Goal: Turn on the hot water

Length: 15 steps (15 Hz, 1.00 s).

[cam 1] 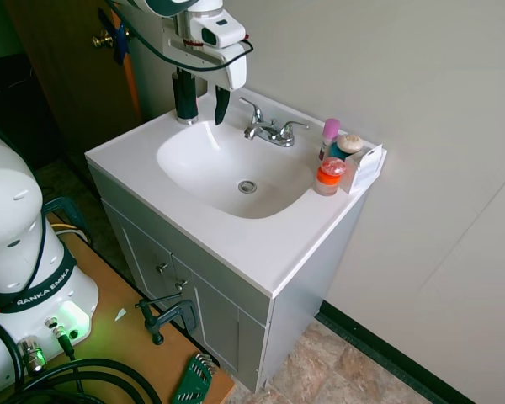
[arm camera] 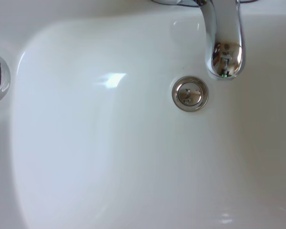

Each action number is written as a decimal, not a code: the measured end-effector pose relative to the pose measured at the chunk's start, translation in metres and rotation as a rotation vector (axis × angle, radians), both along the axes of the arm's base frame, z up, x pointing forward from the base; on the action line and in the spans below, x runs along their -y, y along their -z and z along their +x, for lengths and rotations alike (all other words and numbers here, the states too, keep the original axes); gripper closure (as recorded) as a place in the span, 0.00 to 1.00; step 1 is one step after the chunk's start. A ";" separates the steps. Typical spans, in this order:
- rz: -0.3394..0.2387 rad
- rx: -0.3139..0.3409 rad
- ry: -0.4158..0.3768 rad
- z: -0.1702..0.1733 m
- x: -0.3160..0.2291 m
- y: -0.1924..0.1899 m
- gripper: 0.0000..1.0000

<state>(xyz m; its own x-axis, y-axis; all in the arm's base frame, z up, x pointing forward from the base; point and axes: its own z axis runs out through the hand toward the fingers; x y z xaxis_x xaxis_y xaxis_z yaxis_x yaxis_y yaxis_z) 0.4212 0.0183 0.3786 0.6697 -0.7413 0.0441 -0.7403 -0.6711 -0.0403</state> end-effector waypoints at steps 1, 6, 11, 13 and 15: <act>0.000 0.000 0.000 0.000 0.000 0.000 0.00; -0.007 0.041 -0.016 0.029 -0.012 -0.019 0.00; -0.038 0.076 -0.024 0.096 -0.041 -0.030 0.00; -0.041 0.068 -0.021 0.122 -0.050 -0.024 1.00; -0.042 0.063 -0.014 0.149 -0.055 -0.021 1.00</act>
